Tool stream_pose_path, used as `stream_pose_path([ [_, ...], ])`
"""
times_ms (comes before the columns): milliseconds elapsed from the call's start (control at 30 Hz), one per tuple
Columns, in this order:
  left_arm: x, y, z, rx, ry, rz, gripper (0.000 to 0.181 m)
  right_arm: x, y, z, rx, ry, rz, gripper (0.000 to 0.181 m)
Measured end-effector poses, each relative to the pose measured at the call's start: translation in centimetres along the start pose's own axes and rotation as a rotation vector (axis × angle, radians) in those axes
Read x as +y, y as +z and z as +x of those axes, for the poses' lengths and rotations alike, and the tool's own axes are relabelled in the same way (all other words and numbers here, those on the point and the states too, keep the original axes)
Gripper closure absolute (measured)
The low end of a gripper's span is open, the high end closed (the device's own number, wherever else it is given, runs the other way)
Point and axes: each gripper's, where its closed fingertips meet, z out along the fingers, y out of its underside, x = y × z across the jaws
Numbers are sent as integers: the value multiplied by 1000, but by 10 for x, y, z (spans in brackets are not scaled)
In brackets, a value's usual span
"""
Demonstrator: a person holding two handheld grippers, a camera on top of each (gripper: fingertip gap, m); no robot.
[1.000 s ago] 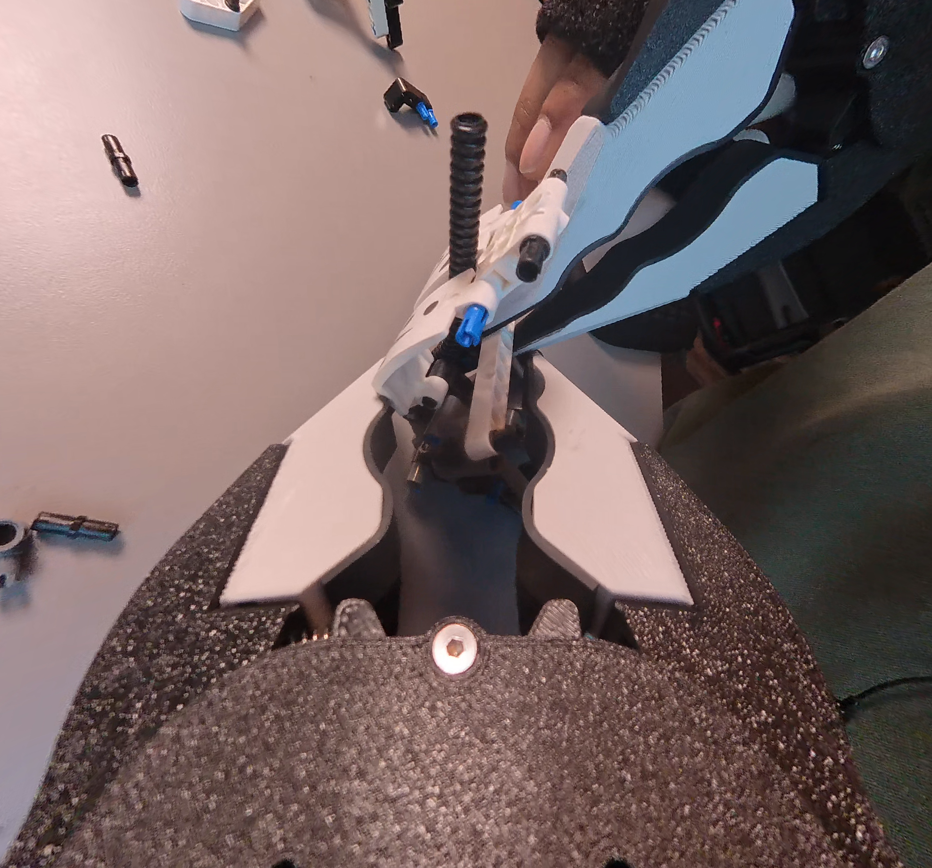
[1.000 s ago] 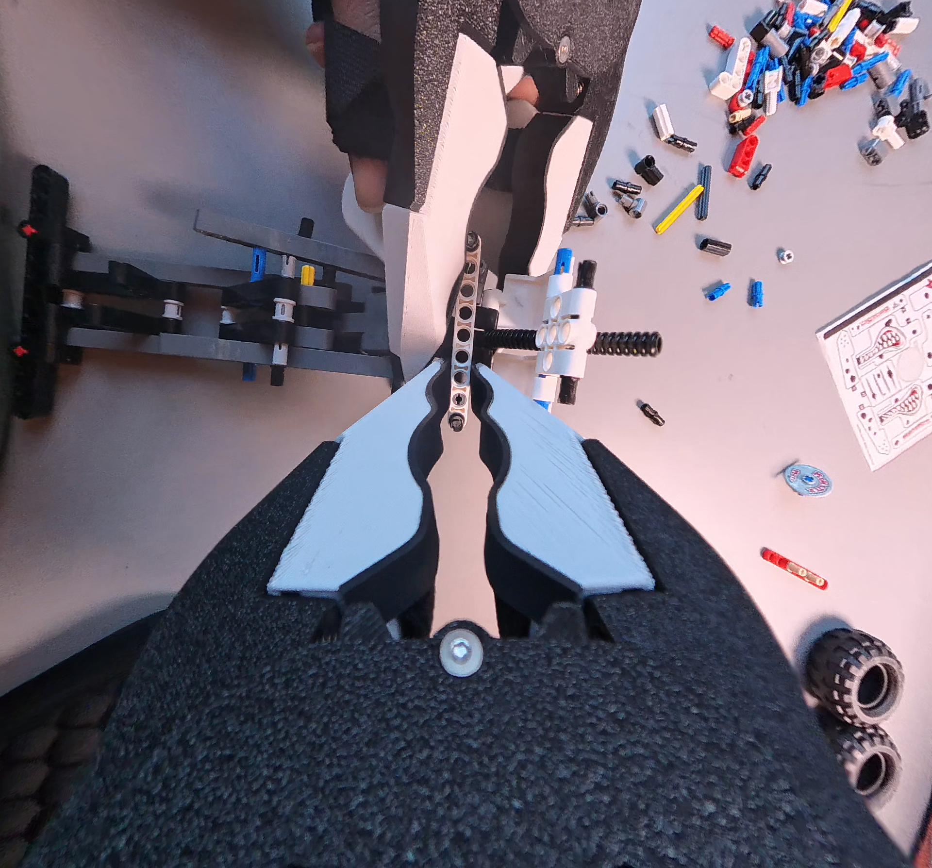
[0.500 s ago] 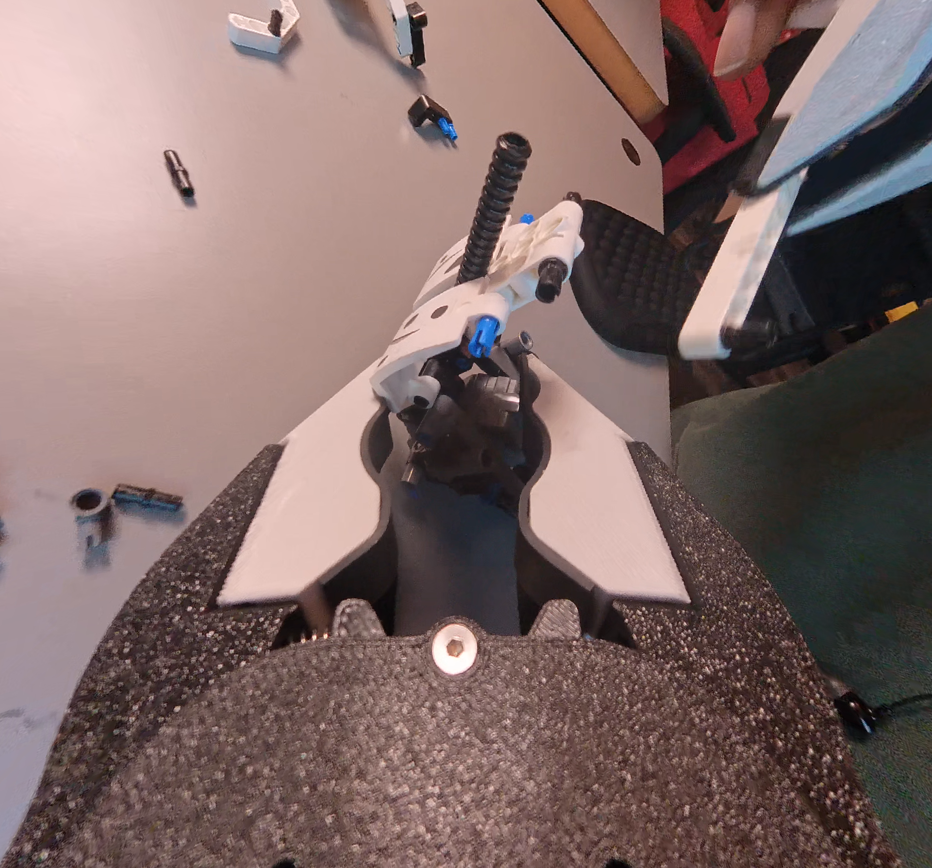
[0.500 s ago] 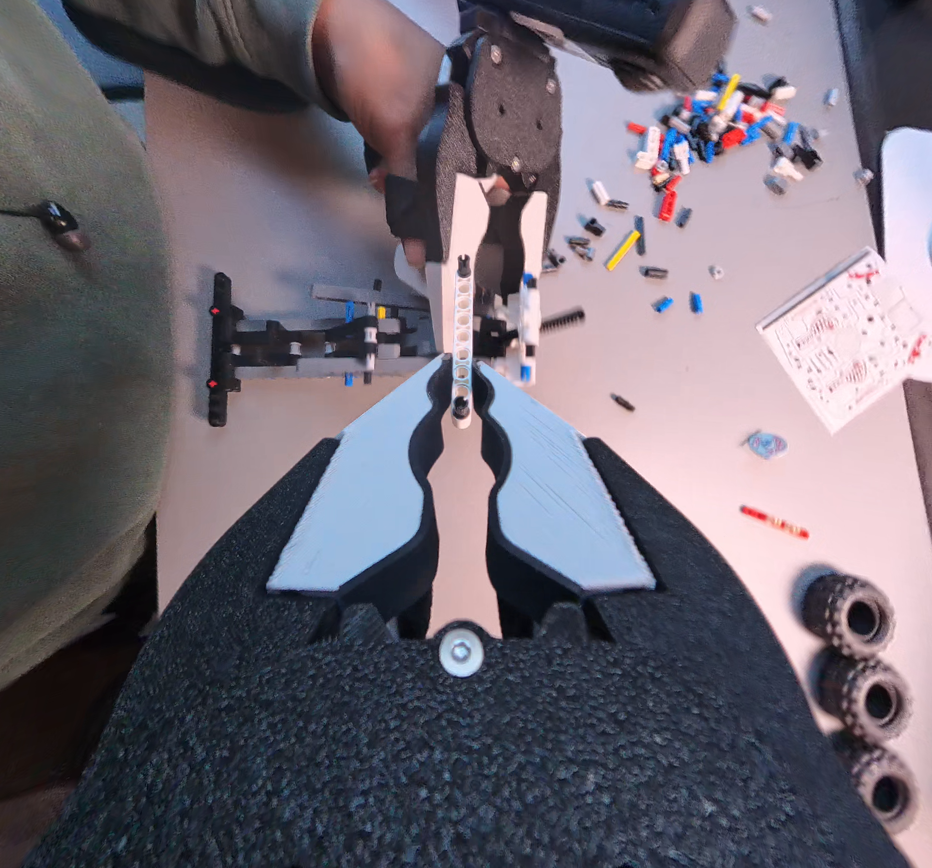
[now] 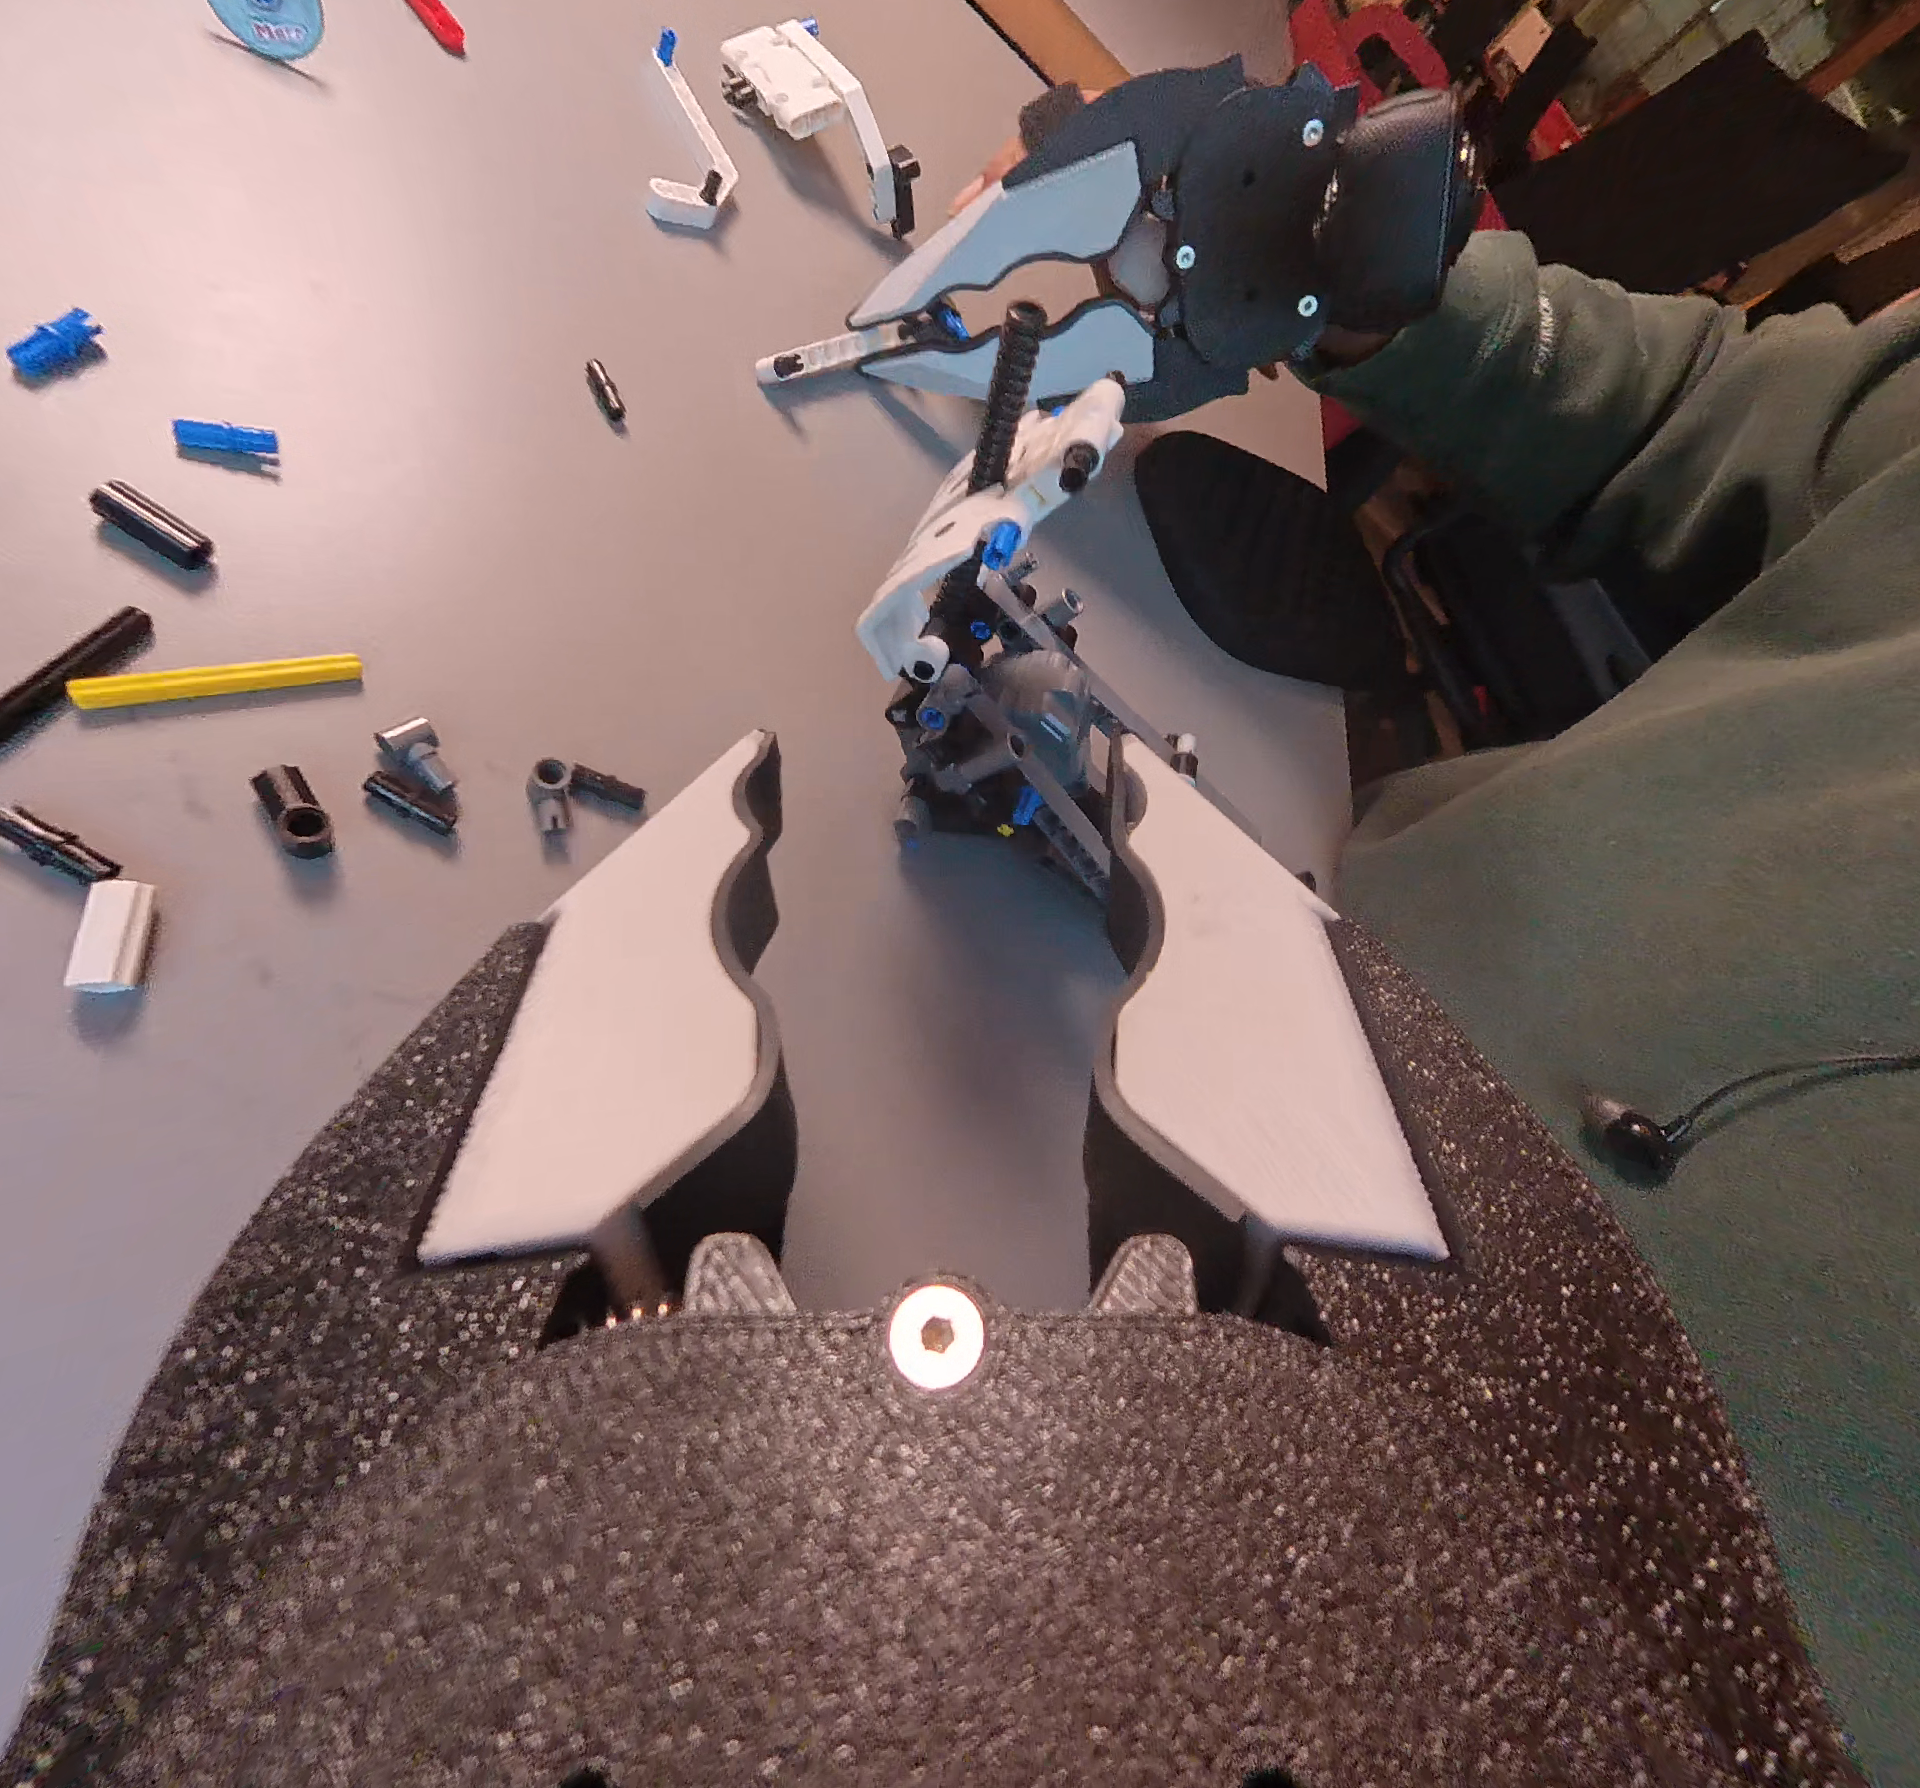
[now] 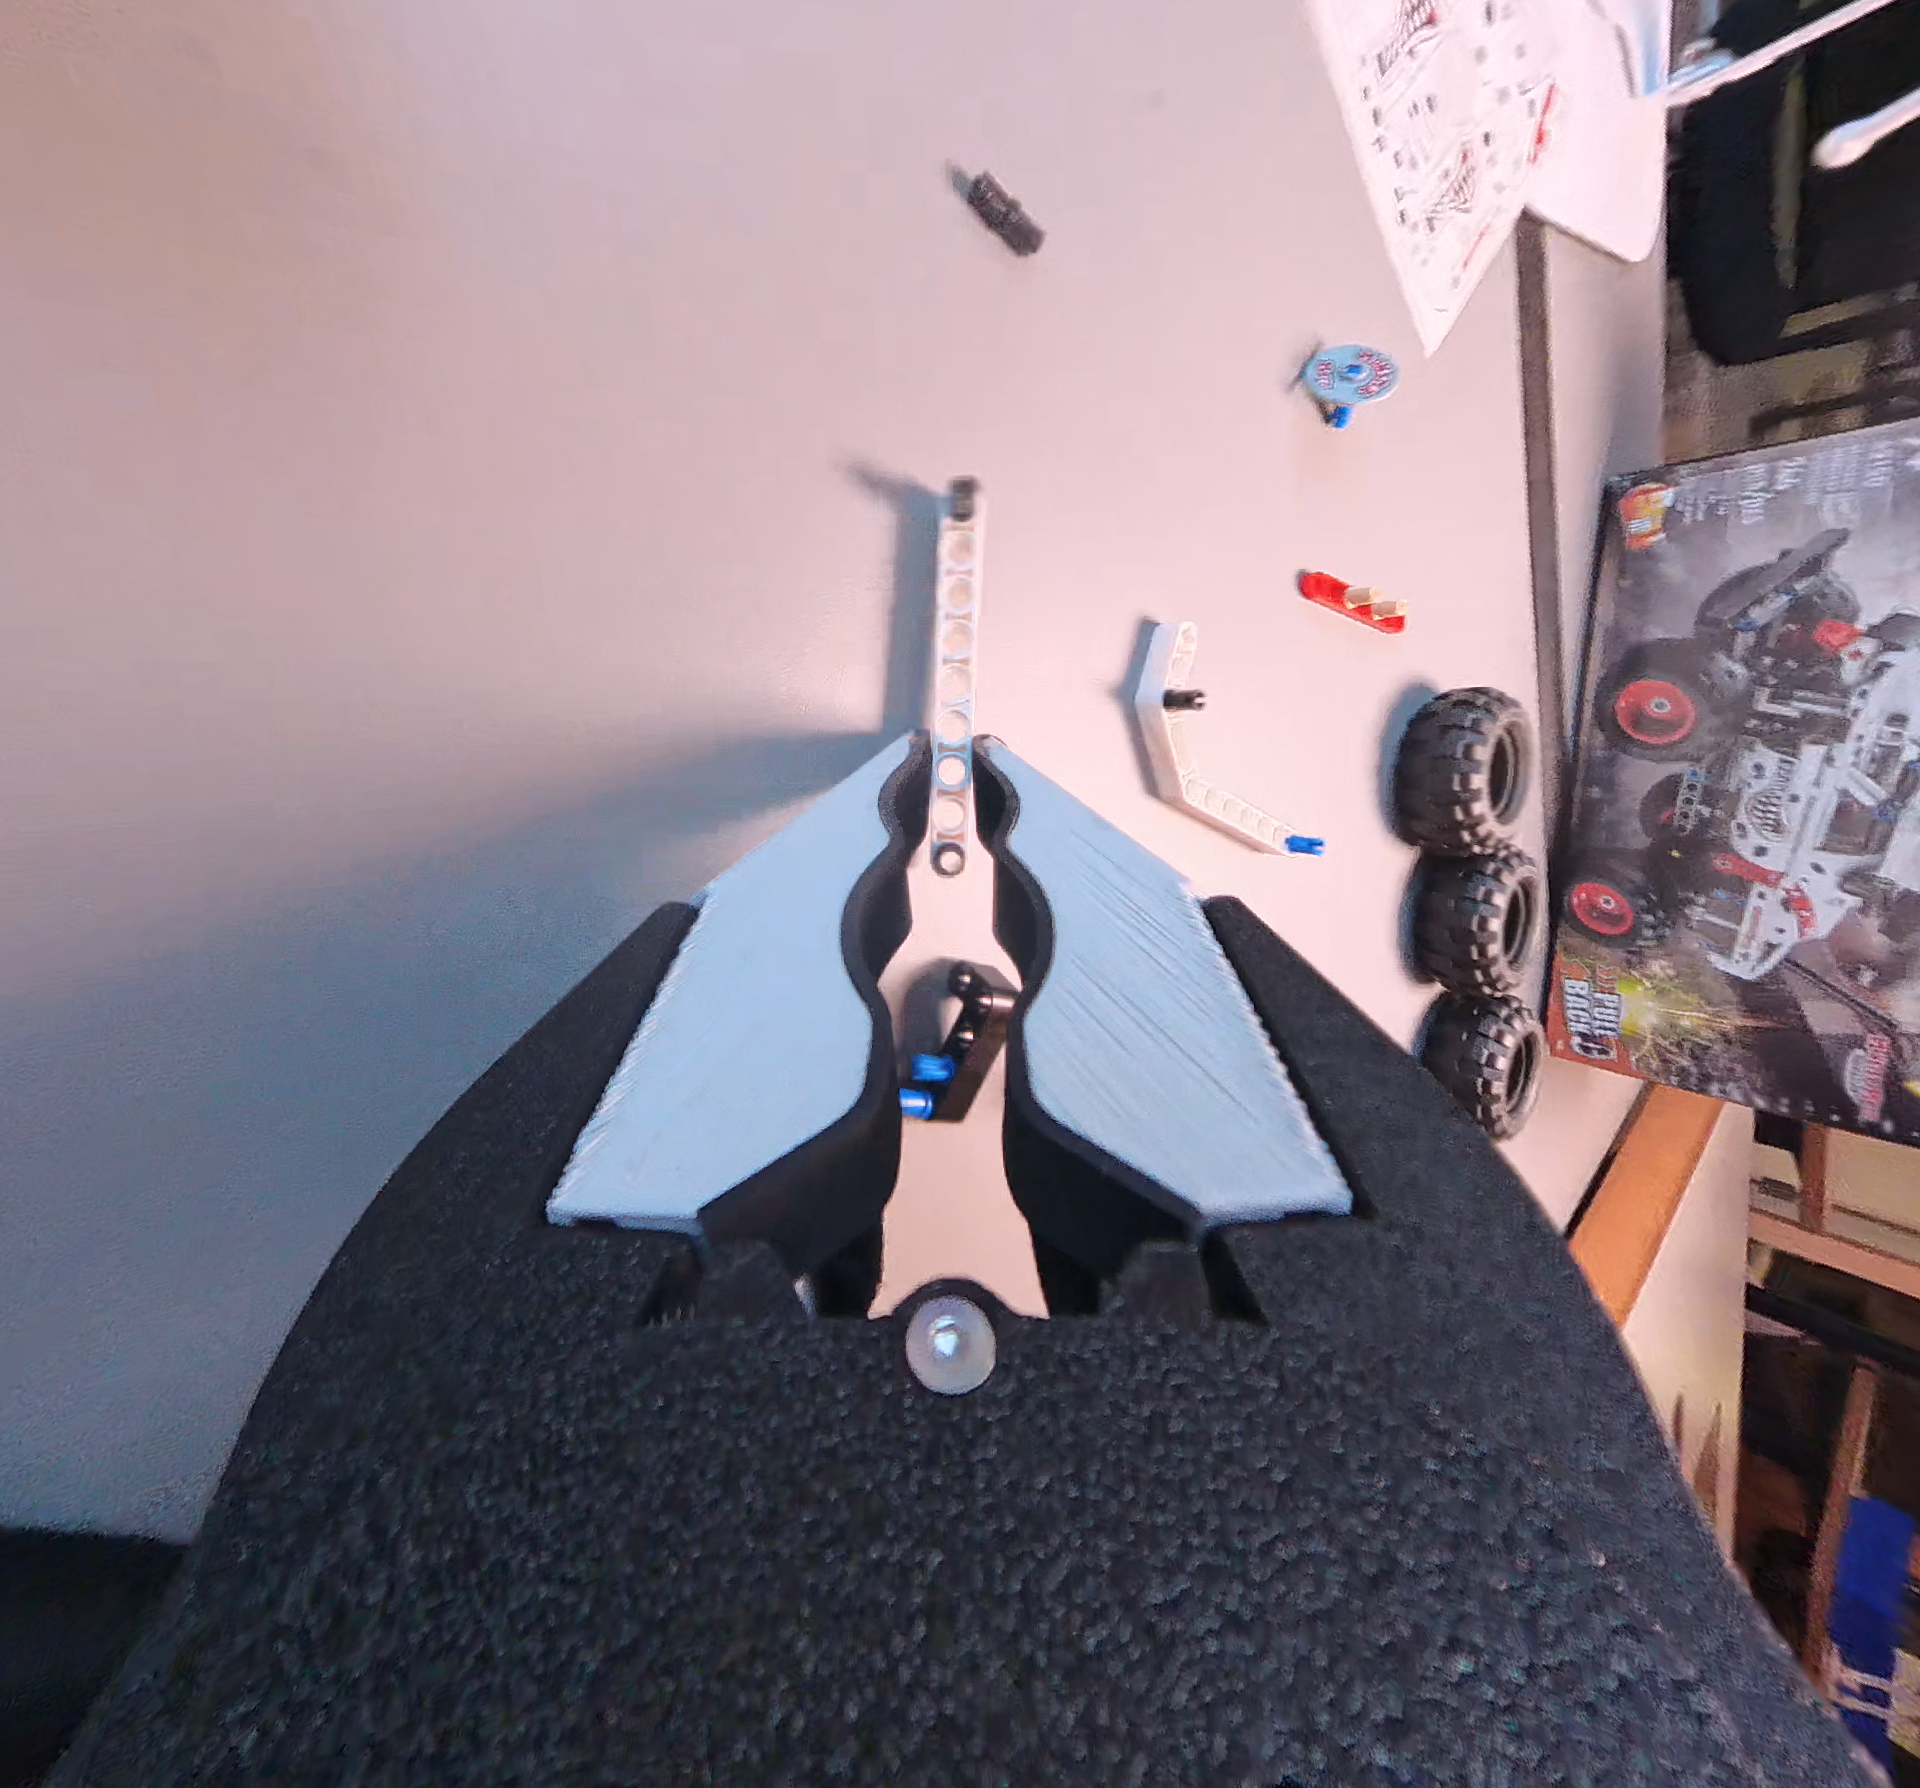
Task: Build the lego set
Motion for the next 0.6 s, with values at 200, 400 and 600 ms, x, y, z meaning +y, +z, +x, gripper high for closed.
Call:
stream_pose_path([
  [200, 8, 11, 3, 48, 4, -32, 128, -15, -31, 5, -50, 168, 94, 138],
  [400, 1, 29, 1, 94, -44, -24, 142, -98, -92, -50, -374, 503, 320, 138],
  [600, 4, 35, -2, 33, -42, -31, 160, -132, -68, -107, -461, 728, 298, 132],
])
